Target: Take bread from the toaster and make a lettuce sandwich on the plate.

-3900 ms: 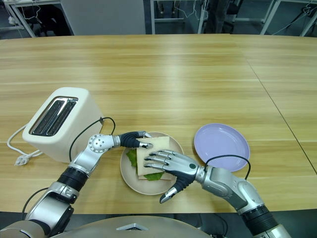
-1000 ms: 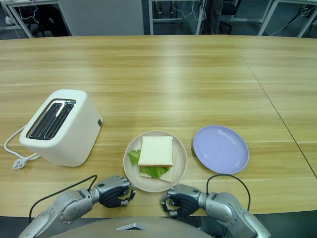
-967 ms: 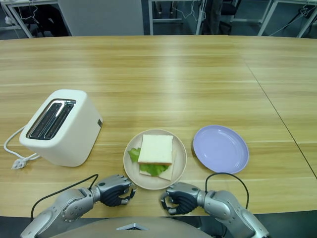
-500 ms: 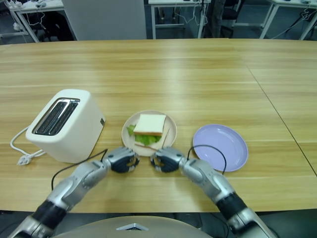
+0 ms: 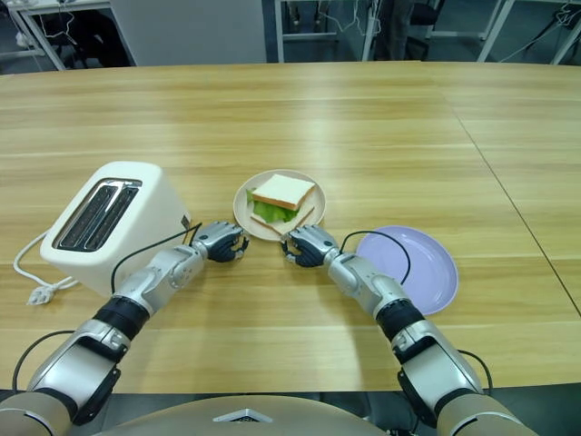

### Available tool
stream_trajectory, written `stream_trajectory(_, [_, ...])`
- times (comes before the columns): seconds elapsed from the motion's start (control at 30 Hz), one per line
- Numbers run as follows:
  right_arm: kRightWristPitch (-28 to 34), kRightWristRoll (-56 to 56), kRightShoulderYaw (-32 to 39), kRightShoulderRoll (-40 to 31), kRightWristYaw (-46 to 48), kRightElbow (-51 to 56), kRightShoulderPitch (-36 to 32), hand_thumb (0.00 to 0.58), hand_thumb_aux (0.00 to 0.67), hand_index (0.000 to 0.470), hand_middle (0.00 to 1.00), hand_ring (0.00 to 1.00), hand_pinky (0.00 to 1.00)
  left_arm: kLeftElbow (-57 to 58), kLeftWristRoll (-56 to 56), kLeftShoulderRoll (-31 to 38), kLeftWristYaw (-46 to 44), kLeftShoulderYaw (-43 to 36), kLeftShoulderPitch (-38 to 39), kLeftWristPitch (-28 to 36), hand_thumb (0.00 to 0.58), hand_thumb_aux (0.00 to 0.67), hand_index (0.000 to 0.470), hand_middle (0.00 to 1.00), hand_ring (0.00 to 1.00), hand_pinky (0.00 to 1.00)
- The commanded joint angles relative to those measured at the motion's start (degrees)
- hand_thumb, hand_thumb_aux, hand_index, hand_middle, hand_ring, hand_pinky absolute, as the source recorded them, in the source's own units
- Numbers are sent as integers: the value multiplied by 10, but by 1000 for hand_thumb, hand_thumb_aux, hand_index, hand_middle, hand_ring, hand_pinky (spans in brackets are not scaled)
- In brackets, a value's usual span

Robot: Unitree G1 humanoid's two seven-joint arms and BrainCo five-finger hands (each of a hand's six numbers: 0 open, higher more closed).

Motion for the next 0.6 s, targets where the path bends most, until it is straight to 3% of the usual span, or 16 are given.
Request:
stream_trajectory(0.03, [-11, 81, -56, -38, 40, -125, 59, 580, 670, 460, 1000, 1000, 1000, -161, -92, 20, -40, 52, 89, -7, 580, 670, 460, 1000, 1000, 1000])
stream_trajectory(0.2, [-9, 219, -156, -54, 60, -301, 157, 580, 670, 460, 1000, 1000, 1000, -393, -222, -10, -32, 162, 207, 17, 580, 670, 460, 1000, 1000, 1000])
stream_trajectory(0.23, [-9, 250, -180, -49, 56, -335, 177, 580, 670, 460, 1000, 1000, 1000, -438, -246, -27, -19, 188, 228, 25, 574, 602, 413, 1000, 1000, 1000])
stream_trajectory(0.27, [-7, 277, -203, -41, 49, -366, 195, 580, 670, 460, 1000, 1000, 1000, -478, -264, -45, -7, 211, 247, 33, 500, 420, 289, 780, 780, 780])
stream_trajectory(0.3, [-7, 295, -226, -31, 36, -391, 209, 498, 418, 287, 1000, 1000, 1000, -510, -279, -62, 4, 231, 262, 36, 244, 160, 110, 220, 220, 220])
stream_trajectory(0.33, [-8, 311, -249, -20, 23, -415, 220, 96, 58, 40, 961, 961, 961, -540, -295, -82, 18, 252, 276, 41, 0, 0, 0, 0, 0, 0])
stream_trajectory(0.37, [-6, 330, -271, -7, 13, -436, 229, 0, 0, 0, 714, 714, 714, -564, -311, -100, 28, 271, 286, 46, 0, 0, 0, 0, 0, 0])
stream_trajectory(0.4, [-5, 352, -291, 4, 6, -454, 237, 0, 0, 0, 373, 373, 373, -587, -333, -117, 36, 288, 296, 46, 0, 0, 0, 0, 0, 0])
stream_trajectory(0.47, [1, 392, -323, 22, 1, -478, 245, 0, 0, 0, 0, 0, 0, -622, -394, -147, 44, 314, 310, 44, 0, 0, 0, 0, 0, 0])
stream_trajectory(0.6, [24, 480, -364, 49, 12, -502, 243, 0, 0, 0, 0, 0, 0, -653, -508, -168, 21, 345, 325, 49, 0, 0, 0, 0, 0, 0])
